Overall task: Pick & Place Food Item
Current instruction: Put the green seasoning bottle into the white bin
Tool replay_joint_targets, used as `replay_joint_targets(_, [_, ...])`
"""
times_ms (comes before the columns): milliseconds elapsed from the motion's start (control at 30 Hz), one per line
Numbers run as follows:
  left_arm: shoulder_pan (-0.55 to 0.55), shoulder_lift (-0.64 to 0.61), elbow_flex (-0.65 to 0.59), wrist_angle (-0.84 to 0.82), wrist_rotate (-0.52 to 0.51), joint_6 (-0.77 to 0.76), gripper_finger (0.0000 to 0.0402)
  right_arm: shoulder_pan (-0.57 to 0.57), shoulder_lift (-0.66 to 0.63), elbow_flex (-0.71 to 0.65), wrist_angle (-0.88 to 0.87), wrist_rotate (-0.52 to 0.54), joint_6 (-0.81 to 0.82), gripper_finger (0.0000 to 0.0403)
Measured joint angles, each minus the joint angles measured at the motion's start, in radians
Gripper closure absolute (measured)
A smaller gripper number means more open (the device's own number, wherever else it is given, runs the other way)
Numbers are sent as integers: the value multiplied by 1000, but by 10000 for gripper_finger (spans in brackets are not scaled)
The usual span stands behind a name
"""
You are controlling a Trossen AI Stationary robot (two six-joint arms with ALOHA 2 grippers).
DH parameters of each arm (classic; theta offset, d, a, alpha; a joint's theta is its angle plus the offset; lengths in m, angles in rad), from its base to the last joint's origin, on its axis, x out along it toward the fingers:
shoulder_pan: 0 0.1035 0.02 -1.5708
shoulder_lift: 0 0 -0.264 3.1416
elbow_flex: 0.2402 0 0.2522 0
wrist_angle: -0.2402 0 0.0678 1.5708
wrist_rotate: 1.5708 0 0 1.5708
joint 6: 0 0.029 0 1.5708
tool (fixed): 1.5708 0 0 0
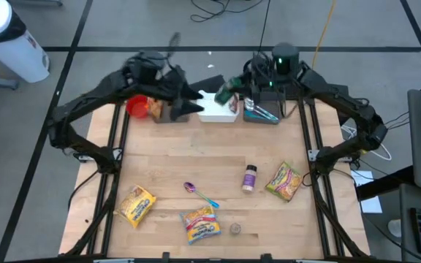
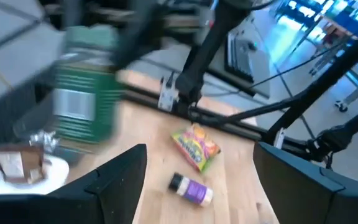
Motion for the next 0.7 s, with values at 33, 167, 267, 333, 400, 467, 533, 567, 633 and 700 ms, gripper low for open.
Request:
replay_joint_targets(33, [5,-19,0,1,1,6,99,-13,22,35,-22,2,-14,211])
replay_joint_targets(167, [8,-85,0,2,1,35,97,-56,117,183,-162,5,-78,211])
replay_joint_targets(267, [6,-122,0,1,0,60,100,-57,209,301,-244,29,-122,211])
replay_joint_targets(333, [5,-145,-4,3,1,75,104,-56,273,372,-287,29,-129,211])
replay_joint_targets(400, [5,-169,-28,7,1,90,109,-53,332,436,-321,30,-128,211])
replay_joint_targets(467, [5,-193,-72,38,1,95,113,-44,385,492,-347,54,-128,211])
replay_joint_targets(533, [15,-224,-139,68,2,82,119,-36,420,523,-366,92,-135,211])
replay_joint_targets(567, [22,-242,-175,93,2,70,121,-29,434,531,-379,112,-138,211])
replay_joint_targets(633, [34,-279,-248,155,23,39,126,-15,459,533,-379,153,-139,211])
replay_joint_targets(700, [46,-320,-323,215,62,1,127,-4,478,534,-398,187,-139,211])
